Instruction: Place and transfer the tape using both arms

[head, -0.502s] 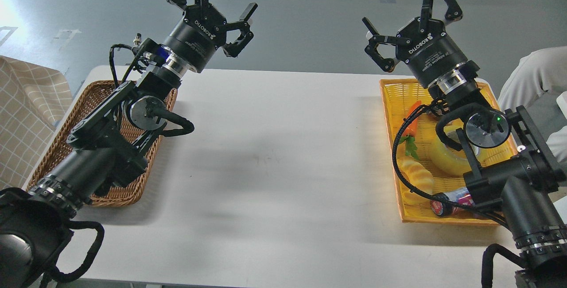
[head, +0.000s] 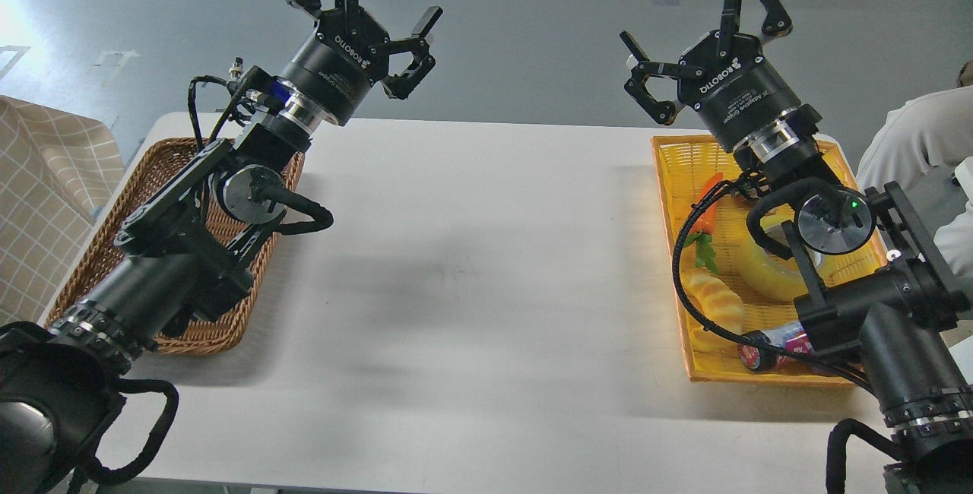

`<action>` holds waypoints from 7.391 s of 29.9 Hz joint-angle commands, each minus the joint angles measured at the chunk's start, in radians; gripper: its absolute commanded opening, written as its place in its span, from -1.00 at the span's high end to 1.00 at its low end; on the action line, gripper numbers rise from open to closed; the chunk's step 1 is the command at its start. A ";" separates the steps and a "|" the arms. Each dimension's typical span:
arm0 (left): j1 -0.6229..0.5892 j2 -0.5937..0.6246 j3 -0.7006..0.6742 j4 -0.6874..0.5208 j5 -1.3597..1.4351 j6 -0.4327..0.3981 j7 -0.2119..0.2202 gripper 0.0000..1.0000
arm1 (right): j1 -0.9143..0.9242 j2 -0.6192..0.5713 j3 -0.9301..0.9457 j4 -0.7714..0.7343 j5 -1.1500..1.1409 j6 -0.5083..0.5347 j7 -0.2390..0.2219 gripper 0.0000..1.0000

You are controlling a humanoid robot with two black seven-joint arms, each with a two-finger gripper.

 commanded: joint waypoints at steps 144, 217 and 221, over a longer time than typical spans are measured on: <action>-0.003 0.001 0.000 -0.006 0.001 0.000 -0.002 -0.95 | 0.608 -0.743 -1.198 0.171 -0.546 0.000 -0.031 -1.00; -0.004 0.000 -0.002 -0.012 0.001 0.000 -0.003 -0.95 | 0.338 -0.652 -1.204 -0.084 -1.114 0.000 -0.034 -0.19; -0.004 0.000 -0.002 -0.014 0.001 0.000 -0.003 -0.95 | 0.337 -0.647 -1.206 -0.086 -1.112 0.000 -0.032 -0.18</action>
